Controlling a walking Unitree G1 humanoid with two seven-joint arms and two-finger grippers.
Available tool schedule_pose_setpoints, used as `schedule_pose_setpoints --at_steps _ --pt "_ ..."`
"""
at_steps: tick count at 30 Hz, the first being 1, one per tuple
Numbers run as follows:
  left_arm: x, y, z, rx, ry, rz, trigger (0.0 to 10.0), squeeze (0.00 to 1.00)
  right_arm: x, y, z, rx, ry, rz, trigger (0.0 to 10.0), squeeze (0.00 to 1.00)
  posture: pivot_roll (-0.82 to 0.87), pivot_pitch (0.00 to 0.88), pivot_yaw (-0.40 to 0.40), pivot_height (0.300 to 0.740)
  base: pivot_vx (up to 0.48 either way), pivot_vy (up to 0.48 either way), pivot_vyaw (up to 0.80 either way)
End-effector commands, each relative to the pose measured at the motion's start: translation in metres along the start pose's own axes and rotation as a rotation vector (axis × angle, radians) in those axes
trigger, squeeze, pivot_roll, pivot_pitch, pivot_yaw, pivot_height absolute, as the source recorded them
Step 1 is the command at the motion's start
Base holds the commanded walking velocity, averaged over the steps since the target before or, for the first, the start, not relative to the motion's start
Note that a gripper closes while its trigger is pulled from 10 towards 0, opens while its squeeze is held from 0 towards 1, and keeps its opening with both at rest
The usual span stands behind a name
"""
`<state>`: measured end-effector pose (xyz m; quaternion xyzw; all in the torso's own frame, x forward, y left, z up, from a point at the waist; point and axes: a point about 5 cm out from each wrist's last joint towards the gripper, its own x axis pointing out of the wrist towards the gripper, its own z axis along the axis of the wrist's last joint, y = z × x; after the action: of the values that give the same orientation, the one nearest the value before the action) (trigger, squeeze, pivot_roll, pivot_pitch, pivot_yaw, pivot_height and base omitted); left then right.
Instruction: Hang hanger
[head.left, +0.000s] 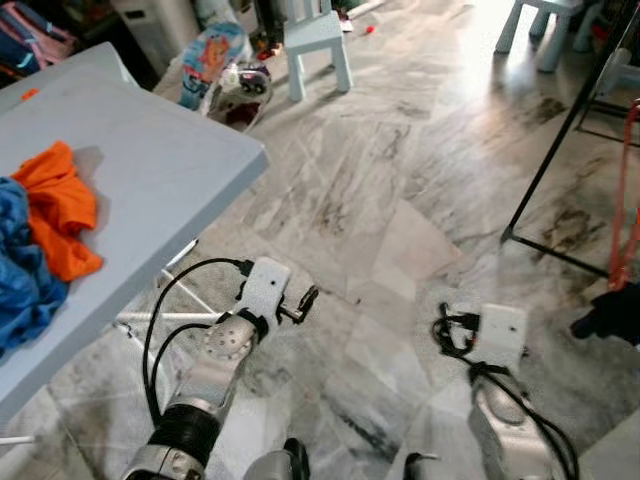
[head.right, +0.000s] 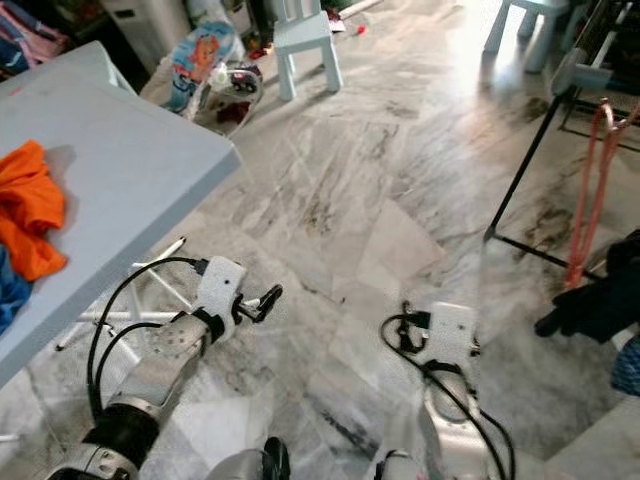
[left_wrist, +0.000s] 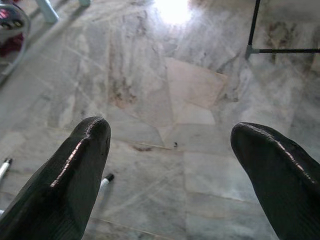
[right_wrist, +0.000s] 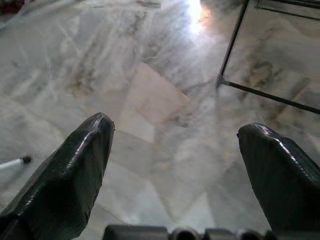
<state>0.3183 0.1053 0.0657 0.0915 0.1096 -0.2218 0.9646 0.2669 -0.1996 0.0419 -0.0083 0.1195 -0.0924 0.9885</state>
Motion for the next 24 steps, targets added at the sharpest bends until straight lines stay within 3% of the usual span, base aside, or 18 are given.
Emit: schedule_pose_setpoints --at_steps 1,5,10,16,17,19,21,24 --pt "-0.003 0.009 -0.014 0.004 0.038 0.084 10.0 0.0 0.009 0.018 -0.005 0.001 0.049 0.117 10.0 0.0 -0.12 0.124 0.136 0.74 0.0 0.0 0.0" --pt "-0.001 0.012 -0.01 -0.012 0.009 0.131 10.0 0.0 0.02 0.019 0.004 -0.005 0.047 0.135 10.0 0.0 -0.11 0.105 0.114 0.74 0.0 0.0 0.0" --pt "0.004 0.02 -0.005 -0.026 -0.019 0.24 10.0 0.0 0.037 0.031 0.017 -0.046 0.04 0.235 10.0 0.0 -0.03 0.083 0.014 0.74 0.0 0.0 0.0" --pt "0.001 0.023 -0.01 -0.032 -0.021 0.292 10.0 0.0 0.045 0.04 0.026 -0.042 0.035 0.292 10.0 0.0 0.01 0.083 -0.038 0.74 0.0 0.0 0.0" --pt "-0.004 0.024 -0.017 -0.043 -0.004 0.32 10.0 0.0 0.048 0.049 0.031 -0.03 0.032 0.325 10.0 0.0 0.05 0.085 -0.079 0.74 0.0 0.0 0.0" --pt "-0.005 0.025 -0.02 -0.05 0.004 0.329 10.0 0.0 0.049 0.053 0.034 -0.024 0.028 0.34 10.0 0.0 0.05 0.085 -0.079 0.74 0.0 0.0 0.0" --pt "-0.007 0.028 -0.026 -0.109 0.019 0.345 10.0 0.0 0.051 0.072 0.043 -0.009 0.002 0.388 10.0 0.0 0.07 0.092 -0.091 0.74 0.0 0.0 0.0" --pt "-0.006 0.029 -0.024 -0.094 0.006 0.345 10.0 0.0 0.051 0.078 0.046 -0.031 -0.006 0.407 10.0 0.0 0.08 0.091 -0.089 0.74 0.0 0.0 0.0"
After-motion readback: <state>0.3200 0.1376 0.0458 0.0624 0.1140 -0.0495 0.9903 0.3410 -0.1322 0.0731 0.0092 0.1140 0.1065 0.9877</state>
